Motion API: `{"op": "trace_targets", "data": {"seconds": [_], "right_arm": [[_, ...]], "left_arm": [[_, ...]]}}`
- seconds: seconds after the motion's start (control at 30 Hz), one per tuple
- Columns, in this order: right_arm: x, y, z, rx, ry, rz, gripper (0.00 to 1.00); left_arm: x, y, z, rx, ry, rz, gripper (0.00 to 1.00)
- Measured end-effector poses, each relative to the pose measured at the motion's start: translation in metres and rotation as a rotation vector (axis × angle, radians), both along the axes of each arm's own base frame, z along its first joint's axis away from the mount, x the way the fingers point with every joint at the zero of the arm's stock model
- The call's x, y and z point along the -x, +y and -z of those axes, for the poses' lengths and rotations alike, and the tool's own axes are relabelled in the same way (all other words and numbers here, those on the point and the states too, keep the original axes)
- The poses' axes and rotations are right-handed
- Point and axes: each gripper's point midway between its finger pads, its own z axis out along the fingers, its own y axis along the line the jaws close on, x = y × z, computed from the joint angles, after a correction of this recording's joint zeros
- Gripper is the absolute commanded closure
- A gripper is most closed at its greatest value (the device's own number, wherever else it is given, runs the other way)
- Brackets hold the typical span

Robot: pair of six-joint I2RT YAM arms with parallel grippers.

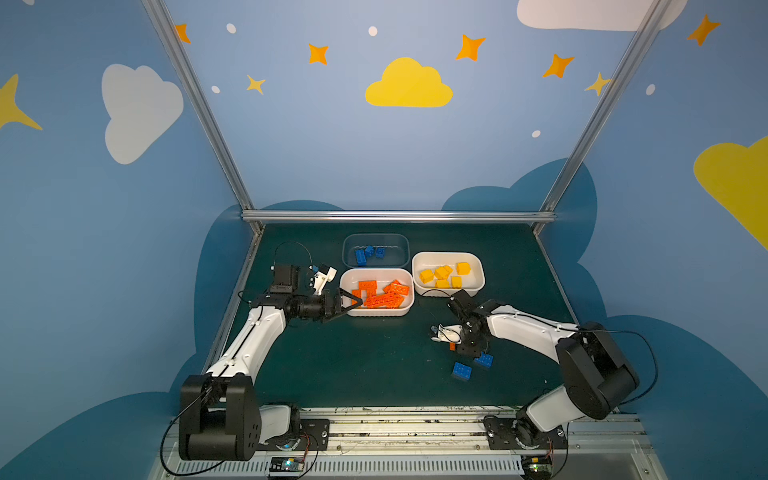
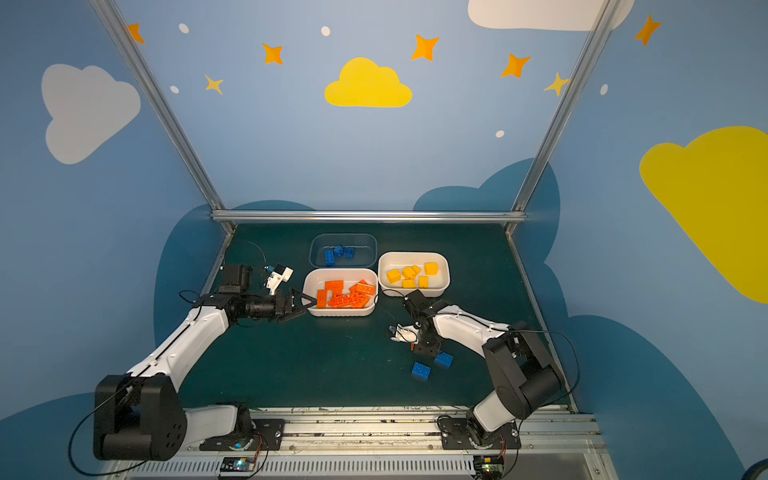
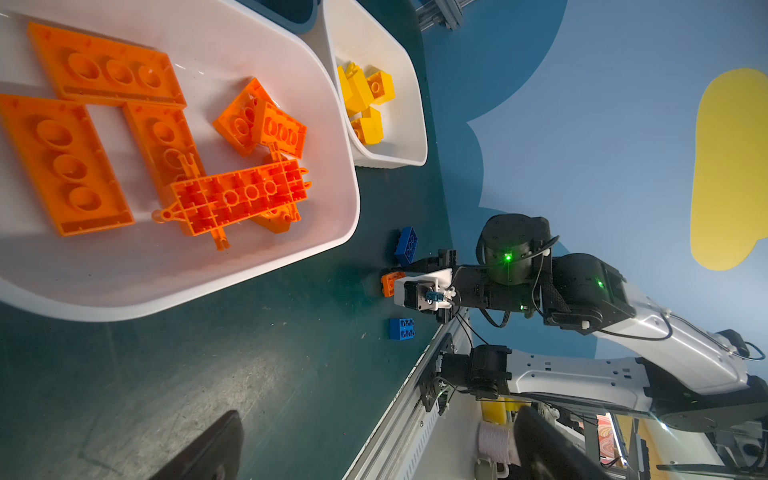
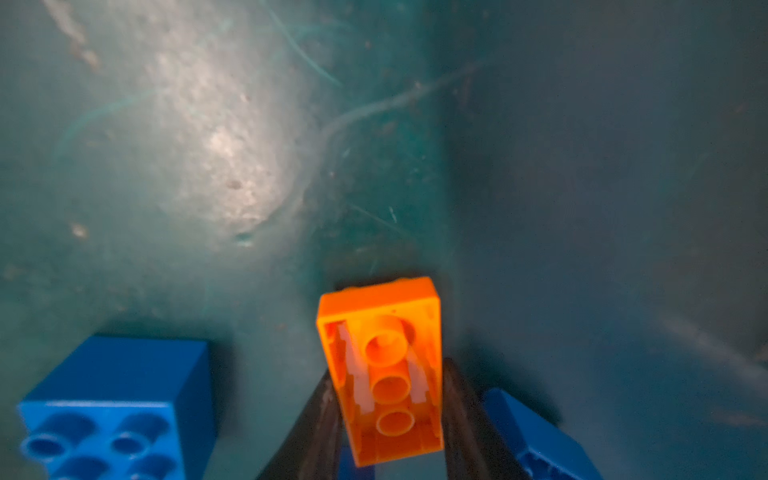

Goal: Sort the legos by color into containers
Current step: 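Move the right gripper to the last orange brick among blue bricks and grasp it, then carry the orange brick into the orange-brick bin and release it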

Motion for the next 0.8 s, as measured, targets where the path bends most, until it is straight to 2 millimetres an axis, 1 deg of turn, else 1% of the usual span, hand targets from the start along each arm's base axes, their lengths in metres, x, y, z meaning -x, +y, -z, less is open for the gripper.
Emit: {"op": "trace_targets", "data": {"seconds": [0.13,0.33,0.43,0.53,0.6,0.67,0.8], "right_arm": [[-0.001,0.001,-0.001,-0.015,0.025,0.033,0.77],[-0.002,0.005,-0.005,-0.05,0.048,0.094,0.78],[-0.005,0.012,-0.017,-0.091,0.043,0.122,0.78],[-0.014,0.028,-0.043,-0.168,0.005,0.134,0.78],[-0.022,0.044,-0.065,-0.237,-0.031,0.121,0.78],[-0.028,0.069,-0.09,-0.332,-0.056,0.076,0.78],[-0.04,0.116,-0.13,-0.499,-0.089,0.0,0.77]], "left_arm": [[0.0,0.0,0.0,0.0,0.0,0.0,0.0],[0.001,0.0,0.0,-0.001,-0.003,0.002,0.0],[0.001,0.0,0.0,-0.004,-0.002,0.004,0.0],[0.001,0.002,-0.004,-0.009,-0.006,0.001,0.0],[-0.001,0.005,-0.008,-0.012,-0.013,-0.009,0.0],[-0.003,0.01,-0.014,-0.015,-0.03,-0.025,0.0],[-0.005,0.02,-0.022,-0.018,-0.05,-0.062,0.0]]}}
